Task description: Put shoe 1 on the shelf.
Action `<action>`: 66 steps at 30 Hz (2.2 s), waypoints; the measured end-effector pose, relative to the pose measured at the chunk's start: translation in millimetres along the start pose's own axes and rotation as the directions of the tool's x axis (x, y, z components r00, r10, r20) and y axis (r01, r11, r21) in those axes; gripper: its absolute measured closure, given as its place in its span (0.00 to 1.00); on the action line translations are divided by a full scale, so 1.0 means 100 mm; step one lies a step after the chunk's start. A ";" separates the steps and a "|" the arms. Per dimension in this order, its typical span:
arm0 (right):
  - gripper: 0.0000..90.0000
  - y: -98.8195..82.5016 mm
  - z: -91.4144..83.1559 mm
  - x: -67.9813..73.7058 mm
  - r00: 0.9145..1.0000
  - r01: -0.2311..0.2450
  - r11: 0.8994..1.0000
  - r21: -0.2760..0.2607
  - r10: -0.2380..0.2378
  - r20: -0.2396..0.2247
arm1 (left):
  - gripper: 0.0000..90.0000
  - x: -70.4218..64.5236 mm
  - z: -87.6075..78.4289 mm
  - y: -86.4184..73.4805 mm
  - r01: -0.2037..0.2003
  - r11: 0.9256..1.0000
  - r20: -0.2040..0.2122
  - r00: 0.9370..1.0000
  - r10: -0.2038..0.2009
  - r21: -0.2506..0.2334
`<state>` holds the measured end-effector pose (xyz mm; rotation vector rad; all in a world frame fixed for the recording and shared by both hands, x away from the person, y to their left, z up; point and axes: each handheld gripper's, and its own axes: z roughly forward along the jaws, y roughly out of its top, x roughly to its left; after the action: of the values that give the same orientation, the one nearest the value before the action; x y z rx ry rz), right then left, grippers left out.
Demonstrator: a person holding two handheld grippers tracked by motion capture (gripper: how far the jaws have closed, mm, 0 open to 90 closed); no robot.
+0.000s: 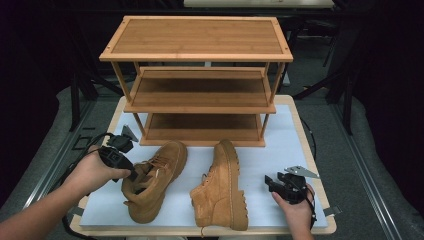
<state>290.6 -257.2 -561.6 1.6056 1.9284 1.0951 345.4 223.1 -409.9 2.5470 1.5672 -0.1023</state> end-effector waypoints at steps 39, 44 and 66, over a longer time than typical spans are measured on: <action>0.49 -0.01 0.02 -0.02 0.999 -0.029 1.000 0.002 0.029 -0.019 | 0.87 0.41 0.23 -0.19 0.241 0.971 0.502 0.838 -0.213 0.010; 0.49 -0.01 0.02 -0.02 0.999 -0.031 1.000 0.002 0.031 -0.019 | 0.88 0.45 0.21 -0.23 0.298 0.954 0.557 0.794 -0.242 -0.011; 0.49 -0.01 0.01 -0.06 0.998 -0.056 0.998 0.002 0.056 -0.021 | 0.88 0.29 -1.23 -0.46 0.285 0.938 0.550 0.824 -0.136 -0.196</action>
<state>291.9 -262.7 -563.9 1.6642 1.9087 1.1371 314.6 289.2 -296.8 1.8994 1.5001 -0.5309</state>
